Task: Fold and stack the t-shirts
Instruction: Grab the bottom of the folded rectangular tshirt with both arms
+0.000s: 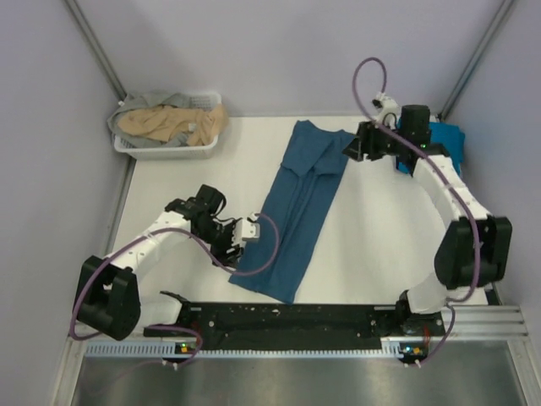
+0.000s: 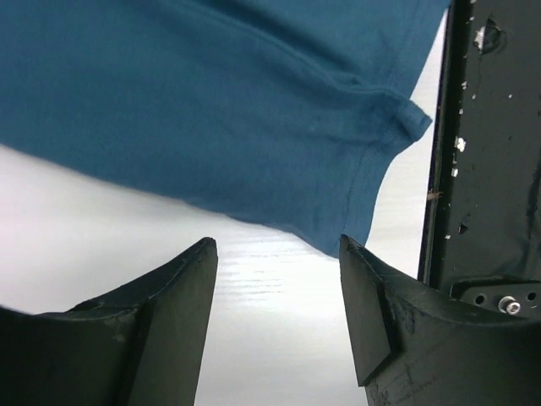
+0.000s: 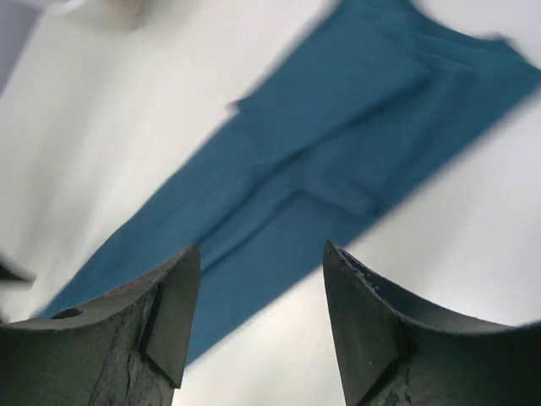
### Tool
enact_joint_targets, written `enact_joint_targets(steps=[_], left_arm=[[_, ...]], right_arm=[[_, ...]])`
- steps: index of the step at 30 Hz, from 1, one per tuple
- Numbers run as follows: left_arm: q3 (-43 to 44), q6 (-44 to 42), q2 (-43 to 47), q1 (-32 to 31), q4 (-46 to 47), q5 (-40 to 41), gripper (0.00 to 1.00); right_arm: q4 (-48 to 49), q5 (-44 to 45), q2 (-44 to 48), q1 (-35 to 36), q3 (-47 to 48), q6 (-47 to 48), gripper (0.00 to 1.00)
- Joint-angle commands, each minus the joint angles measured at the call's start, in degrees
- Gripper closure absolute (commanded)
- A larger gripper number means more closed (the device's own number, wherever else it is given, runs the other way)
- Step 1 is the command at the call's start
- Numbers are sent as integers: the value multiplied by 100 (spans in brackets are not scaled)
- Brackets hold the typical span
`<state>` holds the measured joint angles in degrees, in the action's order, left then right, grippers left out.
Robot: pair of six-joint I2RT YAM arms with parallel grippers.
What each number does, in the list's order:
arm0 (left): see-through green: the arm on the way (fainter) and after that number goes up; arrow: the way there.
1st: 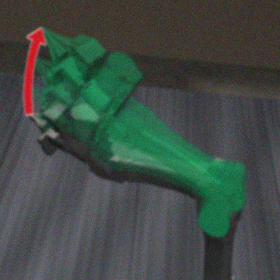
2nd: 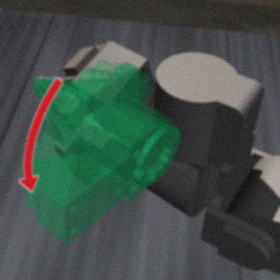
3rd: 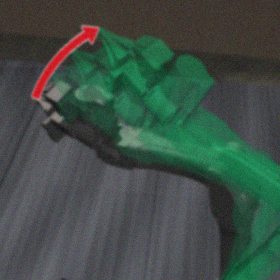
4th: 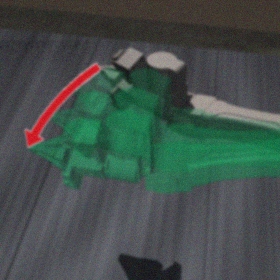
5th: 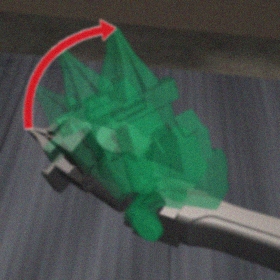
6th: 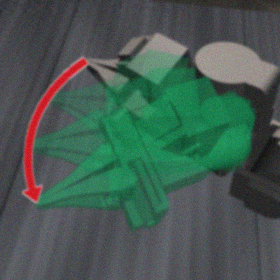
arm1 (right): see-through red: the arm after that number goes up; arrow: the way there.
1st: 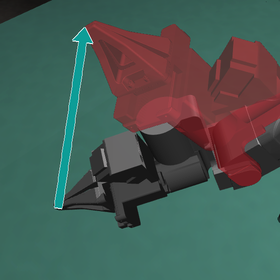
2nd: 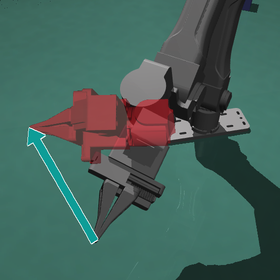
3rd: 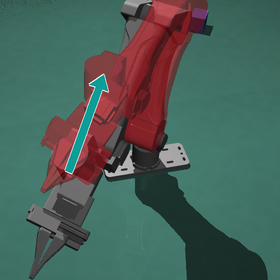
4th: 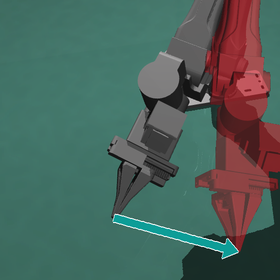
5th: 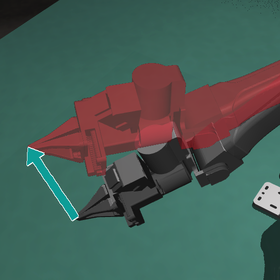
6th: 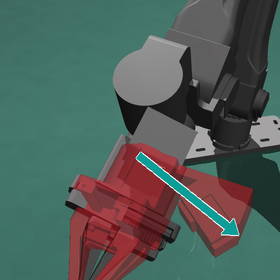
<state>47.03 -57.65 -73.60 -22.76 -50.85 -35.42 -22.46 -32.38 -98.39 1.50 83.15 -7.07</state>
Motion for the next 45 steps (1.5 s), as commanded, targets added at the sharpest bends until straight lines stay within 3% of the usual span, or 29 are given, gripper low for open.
enact_joint_targets(steps=[1,3,5,10,13,22,29,31,35,38,39,45], left_arm=[[-254,-1448,276,18,-108,-975,35],[-439,-2159,364,18,-223,-914,33],[-676,-3011,417,9,-373,-713,33],[-1028,-4043,548,-17,-716,-615,30],[-1230,-3965,741,-53,-349,-642,28],[-1503,-3684,637,-202,216,-361,28],[-1503,-3526,373,-491,462,8,34],[-1547,-3473,329,-606,506,271,41],[-1723,-3482,399,-913,629,737,57],[-1680,-3254,469,-1046,638,721,89],[-1575,-3105,487,-1072,568,642,100],[-301,-1392,321,-1072,681,219,100]], right_arm=[[1306,-2198,1847,1472,-1966,2249,37],[572,-2457,2444,2298,-2504,4063,31],[-3,-2055,2850,3064,-2891,5229,27],[-442,-1459,3238,4049,-3586,5663,27],[-470,-79,3169,5085,-3938,5970,27],[522,1111,2061,6854,-4351,6200,34],[919,1155,1437,7048,-4299,6218,39],[849,1077,1314,7075,-4238,6227,51],[603,1260,1155,7075,-4193,6218,87],[471,1340,1348,7066,-4167,6113,100],[418,1322,1418,7049,-4141,6043,100],[408,734,2208,6163,-4000,5130,100]])
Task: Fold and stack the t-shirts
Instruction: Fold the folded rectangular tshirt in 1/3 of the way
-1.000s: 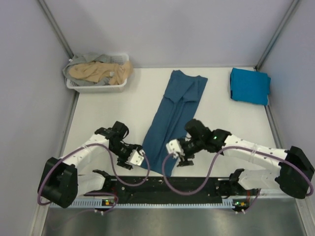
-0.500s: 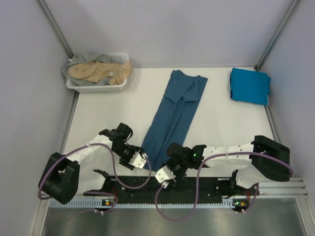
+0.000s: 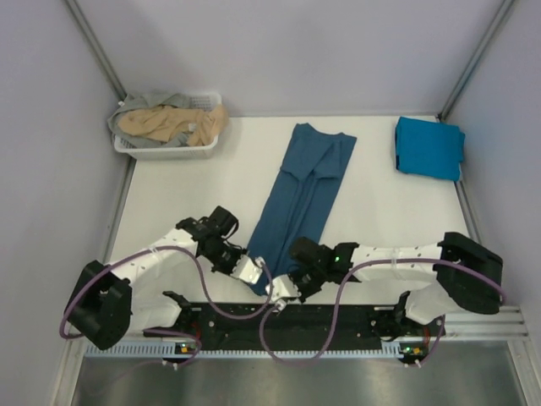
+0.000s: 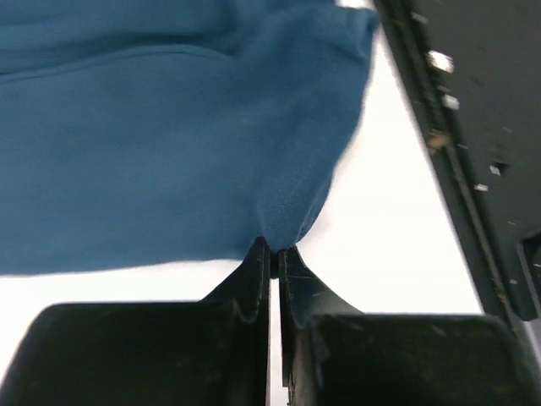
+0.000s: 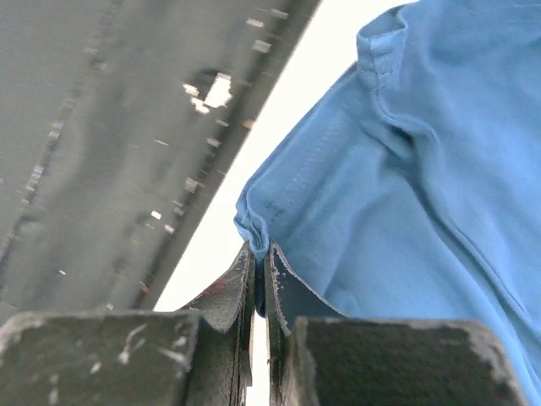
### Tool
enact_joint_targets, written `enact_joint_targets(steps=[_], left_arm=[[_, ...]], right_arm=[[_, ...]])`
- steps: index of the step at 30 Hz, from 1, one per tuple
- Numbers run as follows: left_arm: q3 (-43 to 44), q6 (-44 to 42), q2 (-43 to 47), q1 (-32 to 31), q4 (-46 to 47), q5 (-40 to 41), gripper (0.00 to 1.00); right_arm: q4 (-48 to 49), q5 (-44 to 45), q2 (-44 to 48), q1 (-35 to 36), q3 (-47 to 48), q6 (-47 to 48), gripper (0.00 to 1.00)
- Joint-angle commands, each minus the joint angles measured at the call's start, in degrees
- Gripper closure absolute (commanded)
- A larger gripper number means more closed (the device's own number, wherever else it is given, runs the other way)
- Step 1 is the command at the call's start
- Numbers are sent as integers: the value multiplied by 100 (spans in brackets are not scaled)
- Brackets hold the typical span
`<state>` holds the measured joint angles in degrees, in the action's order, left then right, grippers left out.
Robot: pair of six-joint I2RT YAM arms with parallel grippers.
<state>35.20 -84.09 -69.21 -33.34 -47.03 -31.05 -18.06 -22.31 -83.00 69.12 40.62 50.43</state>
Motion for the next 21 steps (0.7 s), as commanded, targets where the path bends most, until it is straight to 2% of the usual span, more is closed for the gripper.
enact_joint_targets(steps=[1,3,7,9,15,21], left_arm=[[1066,1481,-197,-6,351,-200,100],[1505,1825,-399,-6,343,-147,100],[2296,2545,-1102,-5,580,89,100],[2727,2984,-1506,3,834,283,100],[4256,3926,-2903,21,1064,1126,100],[5163,4454,-3854,73,1309,1715,100]], right_arm=[[30,-370,845,-828,210,-770,100],[110,-555,1101,-1232,148,-947,100],[425,-143,1304,-2093,25,-1211,100],[907,32,1287,-2568,-19,-1430,100],[1936,209,839,-3431,95,-1528,100],[2193,456,145,-4037,464,-1519,100]])
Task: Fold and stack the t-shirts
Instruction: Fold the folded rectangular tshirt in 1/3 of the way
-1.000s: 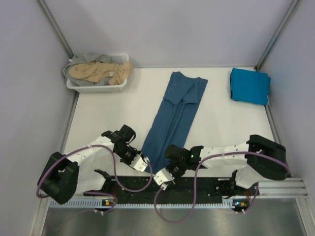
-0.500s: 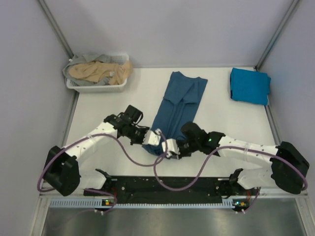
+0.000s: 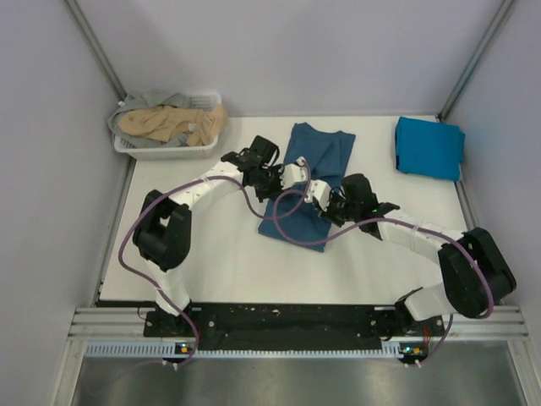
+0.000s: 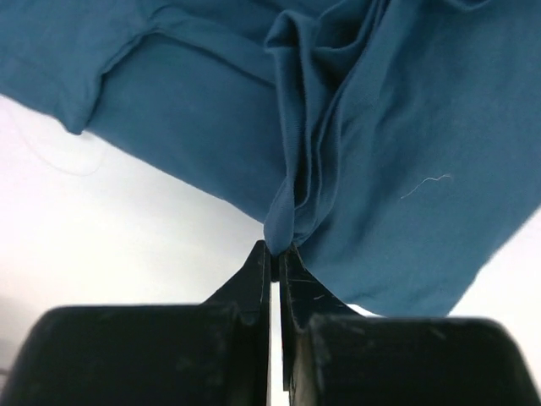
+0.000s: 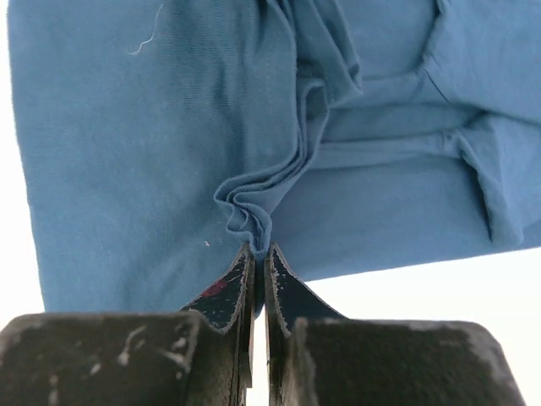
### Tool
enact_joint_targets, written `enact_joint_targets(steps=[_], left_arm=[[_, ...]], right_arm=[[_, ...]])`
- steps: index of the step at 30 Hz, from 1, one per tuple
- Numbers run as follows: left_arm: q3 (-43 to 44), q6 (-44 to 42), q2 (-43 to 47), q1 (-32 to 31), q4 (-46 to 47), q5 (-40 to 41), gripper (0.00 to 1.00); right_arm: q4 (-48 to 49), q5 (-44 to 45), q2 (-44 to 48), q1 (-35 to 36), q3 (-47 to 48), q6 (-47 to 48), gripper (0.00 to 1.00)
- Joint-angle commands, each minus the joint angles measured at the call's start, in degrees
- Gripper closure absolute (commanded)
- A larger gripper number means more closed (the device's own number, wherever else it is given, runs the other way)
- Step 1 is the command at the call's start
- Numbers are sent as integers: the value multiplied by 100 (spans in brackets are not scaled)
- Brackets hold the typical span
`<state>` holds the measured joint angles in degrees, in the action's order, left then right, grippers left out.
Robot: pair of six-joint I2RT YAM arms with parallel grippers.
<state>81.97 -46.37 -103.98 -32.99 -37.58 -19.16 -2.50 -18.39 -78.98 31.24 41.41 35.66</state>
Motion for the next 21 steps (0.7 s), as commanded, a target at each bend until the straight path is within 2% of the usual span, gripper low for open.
enact_joint_targets(steps=[1,13,20,21], left_arm=[[538,717,-464,56,470,605,100],[969,831,-1124,74,998,1221,100],[1207,840,-1440,65,858,1230,100],[1216,840,-1467,65,858,1222,100]], right_arm=[[698,-67,-345,-320,420,-15,100],[953,134,-1189,-593,799,11,100],[1129,274,-1436,-698,860,-24,100],[1147,353,-1471,-716,878,-67,96]])
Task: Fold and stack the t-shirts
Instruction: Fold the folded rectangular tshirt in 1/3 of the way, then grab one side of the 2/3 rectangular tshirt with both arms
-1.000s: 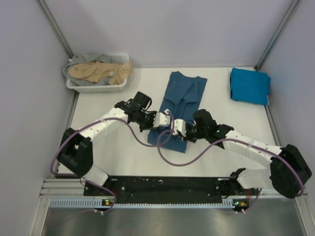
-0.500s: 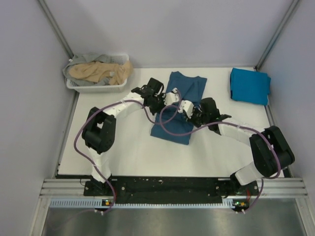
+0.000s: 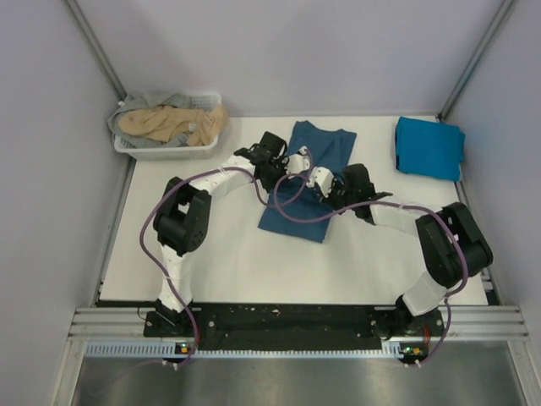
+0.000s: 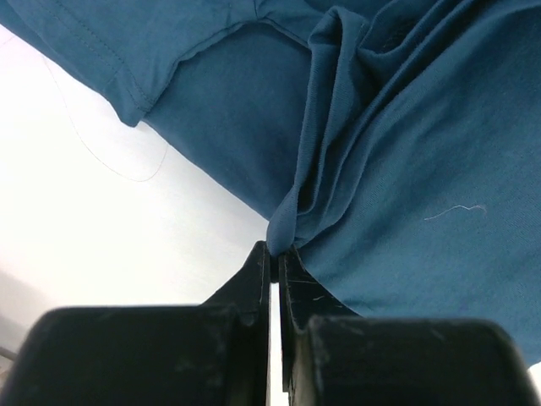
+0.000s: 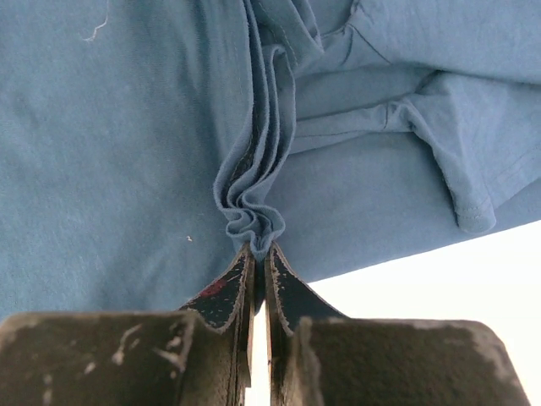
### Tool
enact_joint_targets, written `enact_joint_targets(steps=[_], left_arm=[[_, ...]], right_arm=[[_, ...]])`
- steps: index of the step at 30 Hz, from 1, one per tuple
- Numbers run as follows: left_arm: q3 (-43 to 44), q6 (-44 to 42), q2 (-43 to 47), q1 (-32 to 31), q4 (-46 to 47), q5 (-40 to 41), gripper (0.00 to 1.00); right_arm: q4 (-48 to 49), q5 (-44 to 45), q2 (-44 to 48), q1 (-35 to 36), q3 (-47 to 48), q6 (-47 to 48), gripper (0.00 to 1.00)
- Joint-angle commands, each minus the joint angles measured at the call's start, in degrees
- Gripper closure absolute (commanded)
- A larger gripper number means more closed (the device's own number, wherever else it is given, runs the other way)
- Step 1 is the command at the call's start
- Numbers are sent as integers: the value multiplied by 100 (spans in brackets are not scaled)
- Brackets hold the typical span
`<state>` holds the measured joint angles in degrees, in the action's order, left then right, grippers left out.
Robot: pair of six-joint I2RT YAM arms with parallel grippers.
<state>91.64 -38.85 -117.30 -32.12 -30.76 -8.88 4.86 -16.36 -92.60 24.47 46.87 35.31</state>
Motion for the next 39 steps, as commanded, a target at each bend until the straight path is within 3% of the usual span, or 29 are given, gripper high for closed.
enact_joint_targets(steps=[1,4,7,10,14,17,22,26,30,34,39], left_arm=[[258,106,-153,-22,176,203,100],[381,158,-258,-22,246,387,80],[635,281,-399,4,500,826,57],[1048,431,-566,74,703,1204,47],[1786,641,-795,258,484,1345,46],[1657,642,-349,364,325,917,48],[-194,-410,1268,391,194,-1524,55],[-2057,-2385,2262,391,62,-2784,53],[-2922,-3321,2404,391,219,-2821,45],[-3275,-3313,2326,391,931,-2627,39],[-3257,-3392,2062,329,1011,-2540,36]], right_arm=[[445,177,-144,-65,340,-76,92],[594,221,-232,-179,392,-208,78],[647,449,-425,-363,603,-305,76],[630,800,-662,-548,902,-463,76],[288,837,-576,-715,1166,-517,76],[24,267,108,-715,1018,-393,73],[-257,-964,1444,-523,96,123,58],[-1161,-791,2052,511,-608,1756,52],[-1295,-649,2105,1006,-1013,1857,52],[-1181,105,1781,1420,-1154,2058,52],[-1110,449,1236,1622,-1040,2041,53]])
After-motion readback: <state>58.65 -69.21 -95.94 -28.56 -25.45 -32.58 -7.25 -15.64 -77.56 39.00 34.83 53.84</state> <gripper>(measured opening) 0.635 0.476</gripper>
